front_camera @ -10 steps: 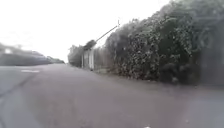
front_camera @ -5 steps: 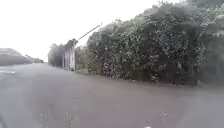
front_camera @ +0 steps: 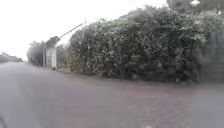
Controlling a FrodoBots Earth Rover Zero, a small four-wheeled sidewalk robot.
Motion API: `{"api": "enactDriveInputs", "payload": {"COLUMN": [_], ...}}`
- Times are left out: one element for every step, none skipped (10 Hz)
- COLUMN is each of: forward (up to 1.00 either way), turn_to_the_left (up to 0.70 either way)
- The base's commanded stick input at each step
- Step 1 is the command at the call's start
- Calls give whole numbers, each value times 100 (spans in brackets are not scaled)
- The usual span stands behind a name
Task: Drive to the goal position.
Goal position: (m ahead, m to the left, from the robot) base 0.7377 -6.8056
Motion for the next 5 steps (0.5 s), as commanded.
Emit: {"api": "enactDriveInputs", "payload": {"forward": [0, 0, 0, 0, 0], "turn_to_the_left": [-70, -70, -70, -70, -70]}}
